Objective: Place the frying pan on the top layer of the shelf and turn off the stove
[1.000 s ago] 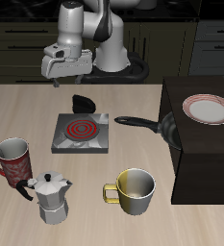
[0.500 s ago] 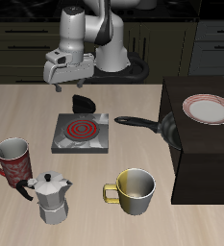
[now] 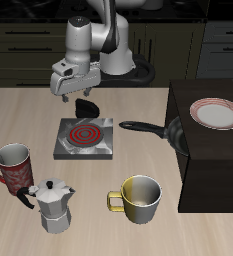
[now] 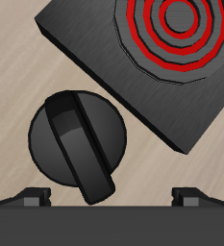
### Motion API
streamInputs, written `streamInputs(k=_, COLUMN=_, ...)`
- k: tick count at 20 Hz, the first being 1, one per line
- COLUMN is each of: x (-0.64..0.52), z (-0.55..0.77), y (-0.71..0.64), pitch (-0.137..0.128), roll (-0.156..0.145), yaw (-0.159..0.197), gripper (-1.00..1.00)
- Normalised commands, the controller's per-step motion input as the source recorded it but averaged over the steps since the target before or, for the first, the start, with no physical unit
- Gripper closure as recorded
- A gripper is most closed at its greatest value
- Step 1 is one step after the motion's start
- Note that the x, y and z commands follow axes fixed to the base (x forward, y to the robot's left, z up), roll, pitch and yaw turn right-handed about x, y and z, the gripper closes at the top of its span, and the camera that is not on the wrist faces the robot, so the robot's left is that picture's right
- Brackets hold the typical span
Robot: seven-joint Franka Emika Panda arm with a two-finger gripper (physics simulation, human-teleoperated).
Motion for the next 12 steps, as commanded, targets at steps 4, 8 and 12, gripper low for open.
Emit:
streamInputs(k=4, x=-0.15, z=-0.27, y=-0.21, pitch=0.043, roll=-0.021, yaw=0.004, gripper=-1.00)
streamInputs(k=8, x=-0.04, z=-0.12, y=-0.18, pitch=0.019, roll=-0.030, yaw=0.022, gripper=-1.00)
streamInputs(k=12, x=-0.08, z=-0.18, y=-0.21, pitch=0.039, roll=-0.024, yaw=-0.015, gripper=-1.00)
